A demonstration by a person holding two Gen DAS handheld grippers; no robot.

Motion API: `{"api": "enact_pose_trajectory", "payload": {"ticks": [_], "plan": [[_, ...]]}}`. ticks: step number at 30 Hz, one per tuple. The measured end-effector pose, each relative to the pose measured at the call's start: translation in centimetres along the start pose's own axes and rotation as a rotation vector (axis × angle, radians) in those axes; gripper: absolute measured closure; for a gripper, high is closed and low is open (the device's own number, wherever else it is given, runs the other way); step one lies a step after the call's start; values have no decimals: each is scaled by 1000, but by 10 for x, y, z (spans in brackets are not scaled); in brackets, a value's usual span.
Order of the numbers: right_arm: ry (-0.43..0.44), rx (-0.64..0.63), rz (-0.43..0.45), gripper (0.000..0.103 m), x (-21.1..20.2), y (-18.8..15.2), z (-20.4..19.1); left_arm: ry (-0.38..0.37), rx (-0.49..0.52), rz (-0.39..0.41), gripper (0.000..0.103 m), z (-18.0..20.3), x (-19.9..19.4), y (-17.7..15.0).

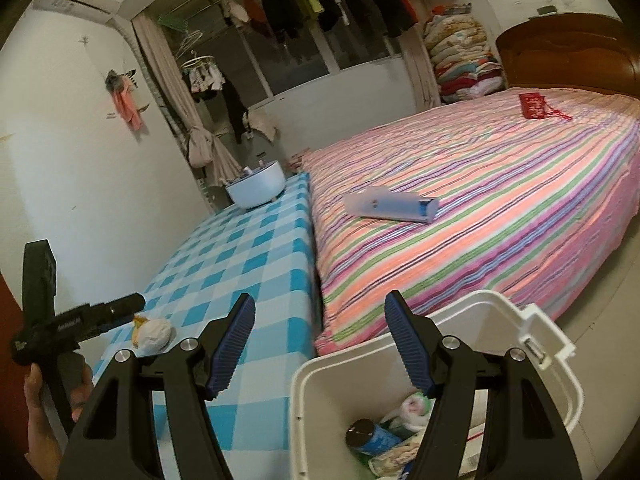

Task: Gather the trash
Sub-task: 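Move both tools back to the lace cap and yellow wrapper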

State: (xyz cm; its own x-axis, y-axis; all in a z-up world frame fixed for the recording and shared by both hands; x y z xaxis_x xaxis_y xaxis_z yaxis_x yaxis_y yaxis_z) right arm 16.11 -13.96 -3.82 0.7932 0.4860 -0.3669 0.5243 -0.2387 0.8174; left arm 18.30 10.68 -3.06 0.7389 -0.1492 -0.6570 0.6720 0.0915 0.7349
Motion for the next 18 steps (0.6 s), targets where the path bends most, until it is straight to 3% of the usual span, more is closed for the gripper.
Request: {"api": "enact_pose_trajectory", "payload": {"ticks": [11, 18], "plan": [[74, -30, -59, 37, 31, -15, -41, 263, -256, 67, 12, -154, -24, 12], [123, -62, -100, 37, 49, -28, -71, 314, -400, 31, 12, -224, -21, 6]]}}
Point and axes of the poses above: each gripper's, at about its wrist camera, not at the fingertips, and x roughly the way its jaws point, z to its right, y to its top, the point moved 7 cm from there along x, roughly the way its jaws point, and after that the axes turned 5 degrees about y, right-handed, at the moved point
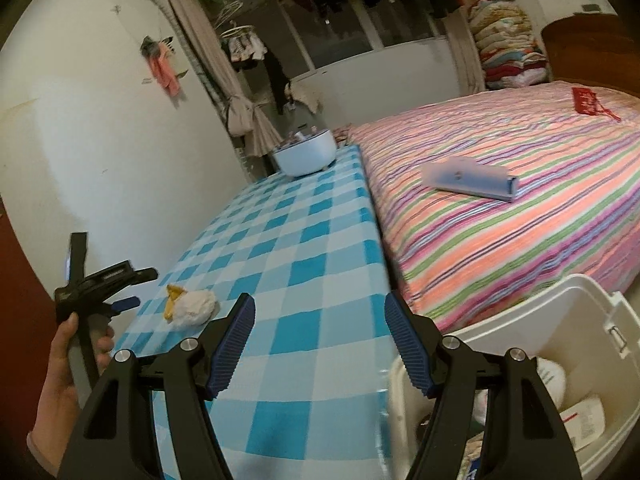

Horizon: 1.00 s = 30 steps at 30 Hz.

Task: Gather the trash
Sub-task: 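Move both tools back to the lace cap and yellow wrapper, then grasp the white lace cap with the right gripper while the left gripper grasps the yellow wrapper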

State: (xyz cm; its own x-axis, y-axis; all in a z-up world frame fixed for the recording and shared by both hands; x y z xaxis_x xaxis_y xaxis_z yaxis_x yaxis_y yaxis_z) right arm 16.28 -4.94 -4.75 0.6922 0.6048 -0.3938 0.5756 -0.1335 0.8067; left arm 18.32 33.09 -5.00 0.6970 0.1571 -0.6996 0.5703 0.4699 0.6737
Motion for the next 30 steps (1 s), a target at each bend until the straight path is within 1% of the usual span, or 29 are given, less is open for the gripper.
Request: {"api": "enact_pose_trajectory", "payload": {"ticks": [3, 5, 7, 9, 12, 16, 21, 25, 30], "plan": [[14, 3, -15, 37, 10, -3, -8, 39, -19, -31, 12, -15, 19, 4], [33, -1, -37, 37, 21, -3, -17, 60, -27, -50, 12, -15, 34, 4], [74, -19, -66, 37, 37, -1, -34, 79, -30, -65, 12, -16, 42, 6], [119, -69, -103, 37, 57, 1, -57, 105, -32, -79, 12, -19, 50, 7], [178, -150, -170, 37, 87, -2, -89, 120, -40, -108, 12, -23, 58, 4], [245, -213, -269, 37, 126, -10, -124, 127, -52, -137, 12, -26, 65, 3], [316, -286, -347, 37, 167, -19, -161, 156, -61, -163, 12, -35, 70, 2], [325, -382, -402, 37, 192, -27, -187, 152, -72, -179, 13, -37, 69, 2], [283, -470, -457, 37, 224, -40, -196, 154, -73, -193, 13, -39, 74, 3]]}}
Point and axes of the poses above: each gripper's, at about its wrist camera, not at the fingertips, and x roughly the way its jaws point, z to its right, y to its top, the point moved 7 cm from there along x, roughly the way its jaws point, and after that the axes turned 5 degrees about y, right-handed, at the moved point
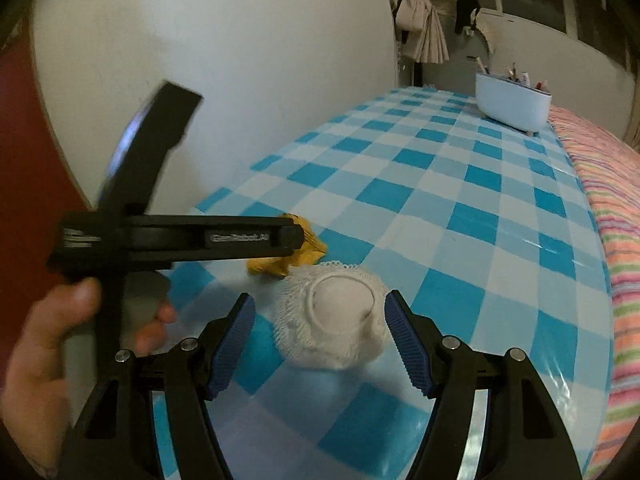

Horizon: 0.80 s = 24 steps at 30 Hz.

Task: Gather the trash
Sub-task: 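Grasp the white lace cap with the right gripper while the left gripper grasps the yellow wrapper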

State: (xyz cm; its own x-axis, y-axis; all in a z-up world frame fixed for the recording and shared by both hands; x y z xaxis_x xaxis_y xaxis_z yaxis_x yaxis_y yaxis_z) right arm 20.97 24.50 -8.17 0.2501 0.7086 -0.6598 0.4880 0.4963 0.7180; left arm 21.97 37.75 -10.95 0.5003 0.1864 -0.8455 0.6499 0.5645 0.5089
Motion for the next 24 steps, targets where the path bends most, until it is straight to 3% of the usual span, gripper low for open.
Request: {"api": "enact_pose_trajectory", "payload": {"ticks": [7, 9, 15, 17, 18, 24], "plan": [[-44, -7, -82, 38, 32, -5, 11, -10, -22, -37, 13, -1, 13, 0], [-56, 9, -84, 55, 33, -6, 17, -14, -26, -45, 13, -1, 16, 0], [-10, 86, -42, 59, 22, -10, 32, 4, -20, -33, 17, 1, 18, 2], [-10, 104, -35, 59, 18, -12, 37, 14, -10, -25, 31, 3, 18, 3], [-7, 118, -31, 59, 14, -14, 40, 24, 4, -18, 48, 4, 17, 3], [-16, 198, 19, 59, -11, -20, 58, 44, 85, -1, 71, 18, 15, -4]]}}
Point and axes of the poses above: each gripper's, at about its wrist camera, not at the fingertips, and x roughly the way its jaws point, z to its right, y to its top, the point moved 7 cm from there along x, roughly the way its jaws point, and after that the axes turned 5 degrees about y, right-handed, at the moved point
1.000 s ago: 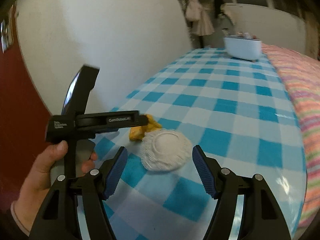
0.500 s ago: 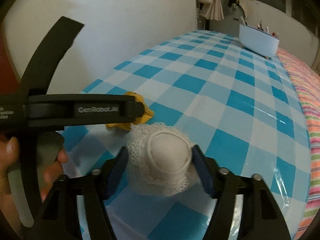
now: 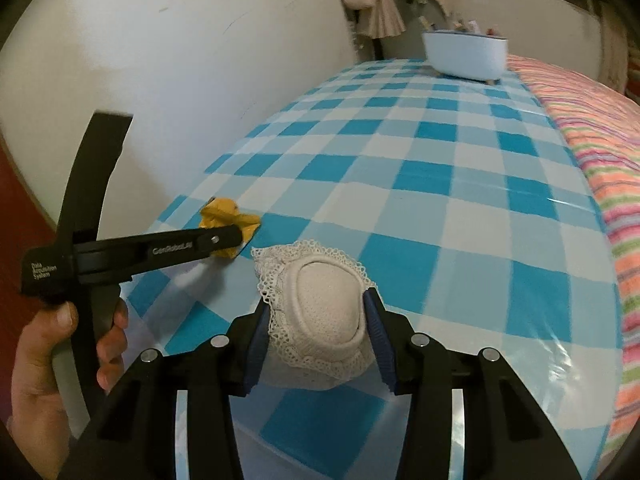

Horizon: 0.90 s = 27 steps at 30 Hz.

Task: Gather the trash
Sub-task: 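Grasp the white lace cap with the right gripper while the left gripper grasps the yellow wrapper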

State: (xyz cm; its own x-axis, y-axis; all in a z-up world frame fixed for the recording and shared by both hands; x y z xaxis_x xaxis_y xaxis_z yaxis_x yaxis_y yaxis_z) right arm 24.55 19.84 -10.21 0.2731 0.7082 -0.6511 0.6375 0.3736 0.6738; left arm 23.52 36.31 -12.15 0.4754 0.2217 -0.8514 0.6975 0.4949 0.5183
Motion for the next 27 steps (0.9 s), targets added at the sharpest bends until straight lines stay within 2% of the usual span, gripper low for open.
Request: {"api": "enact_pose_trajectory", "payload": {"ticks": [1, 6, 12, 27], "plan": [[-1, 6, 11, 59, -5, 0, 2, -8, 3, -1, 74, 1, 0, -1], [-13, 34, 60, 59, -36, -1, 12, -72, 4, -2, 75, 10, -9, -5], [-33, 47, 90, 59, -63, -9, 21, -87, 55, 16, 75, 30, -22, -13], [-98, 77, 141, 59, -117, -35, 50, -145, 264, 52, 75, 106, -59, -60]]}}
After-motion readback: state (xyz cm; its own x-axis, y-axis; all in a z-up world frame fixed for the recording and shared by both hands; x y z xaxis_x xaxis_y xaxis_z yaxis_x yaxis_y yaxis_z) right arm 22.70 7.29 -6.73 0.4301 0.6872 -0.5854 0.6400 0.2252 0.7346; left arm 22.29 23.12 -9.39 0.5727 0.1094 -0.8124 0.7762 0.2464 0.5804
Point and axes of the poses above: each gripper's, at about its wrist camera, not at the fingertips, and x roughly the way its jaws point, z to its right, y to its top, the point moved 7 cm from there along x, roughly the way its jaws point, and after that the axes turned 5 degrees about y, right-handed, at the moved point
